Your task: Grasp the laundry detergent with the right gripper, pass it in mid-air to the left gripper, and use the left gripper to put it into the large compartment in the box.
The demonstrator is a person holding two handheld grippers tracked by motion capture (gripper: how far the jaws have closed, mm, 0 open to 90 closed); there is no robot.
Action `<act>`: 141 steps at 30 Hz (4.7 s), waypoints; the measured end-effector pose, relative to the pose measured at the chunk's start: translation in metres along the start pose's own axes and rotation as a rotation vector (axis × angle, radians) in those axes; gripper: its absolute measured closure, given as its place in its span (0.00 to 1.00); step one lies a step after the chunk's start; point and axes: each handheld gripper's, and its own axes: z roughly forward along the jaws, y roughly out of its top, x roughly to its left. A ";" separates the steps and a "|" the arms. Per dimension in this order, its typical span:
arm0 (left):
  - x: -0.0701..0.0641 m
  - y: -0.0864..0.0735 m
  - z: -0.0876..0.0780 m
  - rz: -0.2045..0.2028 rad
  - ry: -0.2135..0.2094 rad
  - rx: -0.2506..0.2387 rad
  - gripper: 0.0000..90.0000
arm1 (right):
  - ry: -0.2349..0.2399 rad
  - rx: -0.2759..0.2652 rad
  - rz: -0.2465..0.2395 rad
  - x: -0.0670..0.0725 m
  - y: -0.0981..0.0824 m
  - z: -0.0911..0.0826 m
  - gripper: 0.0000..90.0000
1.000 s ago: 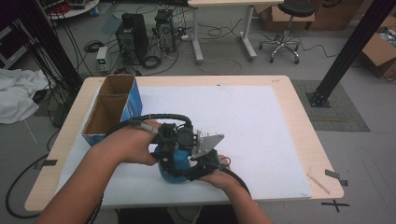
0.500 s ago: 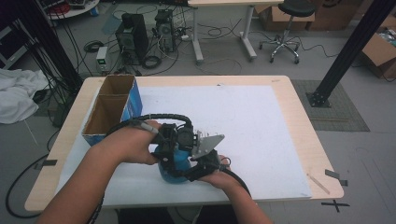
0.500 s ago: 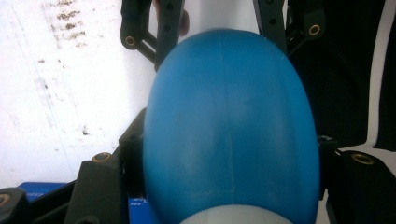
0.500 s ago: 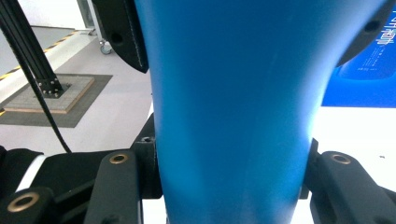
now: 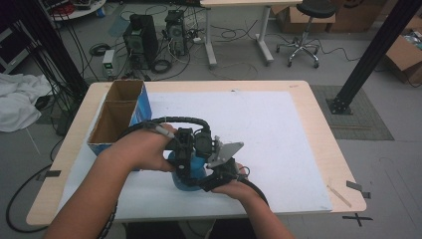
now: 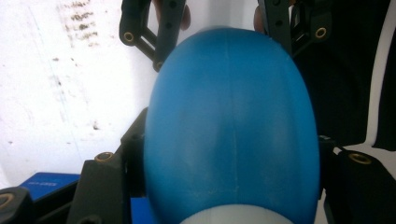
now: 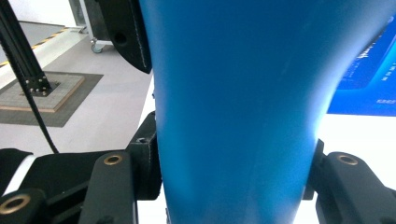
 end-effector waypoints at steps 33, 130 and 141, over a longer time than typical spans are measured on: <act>0.008 -0.004 -0.006 -0.020 -0.010 0.008 0.43 | -0.013 0.127 0.094 -0.002 -0.001 -0.034 0.11; 0.109 -0.167 -0.149 -1.337 -0.088 0.015 0.43 | 0.108 0.900 0.145 -0.023 0.017 -0.145 0.00; 0.120 -0.202 -0.125 -1.454 -0.073 0.054 0.43 | 0.096 0.896 0.162 -0.023 0.014 -0.152 0.00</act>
